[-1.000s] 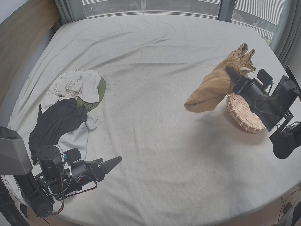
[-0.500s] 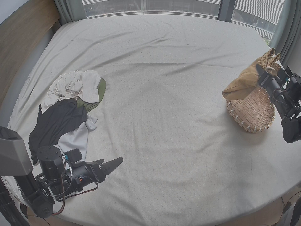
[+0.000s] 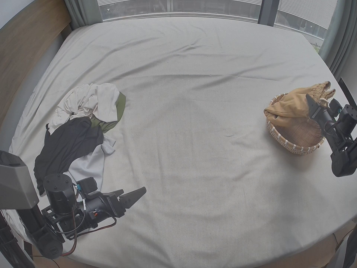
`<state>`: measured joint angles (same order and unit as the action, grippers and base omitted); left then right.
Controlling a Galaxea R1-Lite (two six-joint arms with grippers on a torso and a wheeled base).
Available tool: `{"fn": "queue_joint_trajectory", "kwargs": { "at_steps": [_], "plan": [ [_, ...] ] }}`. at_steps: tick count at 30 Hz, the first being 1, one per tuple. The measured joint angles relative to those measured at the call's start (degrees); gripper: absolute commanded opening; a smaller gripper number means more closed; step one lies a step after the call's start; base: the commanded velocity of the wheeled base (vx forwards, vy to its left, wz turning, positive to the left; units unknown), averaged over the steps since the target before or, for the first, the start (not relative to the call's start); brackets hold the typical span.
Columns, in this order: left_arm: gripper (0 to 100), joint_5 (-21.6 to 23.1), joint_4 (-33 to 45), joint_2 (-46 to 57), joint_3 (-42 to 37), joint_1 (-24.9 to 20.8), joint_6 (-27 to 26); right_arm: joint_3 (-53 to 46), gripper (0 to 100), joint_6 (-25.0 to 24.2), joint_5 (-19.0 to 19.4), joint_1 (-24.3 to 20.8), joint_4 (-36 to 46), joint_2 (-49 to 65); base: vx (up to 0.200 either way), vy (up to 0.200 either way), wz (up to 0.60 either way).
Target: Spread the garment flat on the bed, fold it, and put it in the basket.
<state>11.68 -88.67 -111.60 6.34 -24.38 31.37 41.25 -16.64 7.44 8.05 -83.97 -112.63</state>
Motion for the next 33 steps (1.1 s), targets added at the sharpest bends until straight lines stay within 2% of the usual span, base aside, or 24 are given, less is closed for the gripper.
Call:
{"fn": "queue_joint_trajectory", "kwargs": {
  "at_steps": [6,13,23,28,33],
  "plan": [
    [100,0.0,0.0,1.9,0.1,-0.7,0.1,-6.9,100,2.3,2.1,-0.5,0.5,3.9,0.0,0.0,0.0],
    [100,0.1,0.0,6.9,-0.5,-3.2,0.1,-13.6,100,3.7,4.5,-5.0,5.5,15.2,0.0,0.0,0.0],
    [100,0.4,0.8,22.6,-2.9,-8.3,-1.6,-22.3,100,4.2,6.3,-21.4,12.7,32.1,0.0,0.0,0.0],
    [100,0.4,6.0,35.5,-4.4,-9.7,-5.8,-28.8,100,4.2,6.5,-27.0,16.4,41.7,0.0,0.0,0.0],
    [100,0.7,19.2,48.6,-5.2,-5.7,-9.5,-34.3,100,4.0,6.6,-29.5,24.9,53.4,0.0,0.0,0.0]
  ]
}}
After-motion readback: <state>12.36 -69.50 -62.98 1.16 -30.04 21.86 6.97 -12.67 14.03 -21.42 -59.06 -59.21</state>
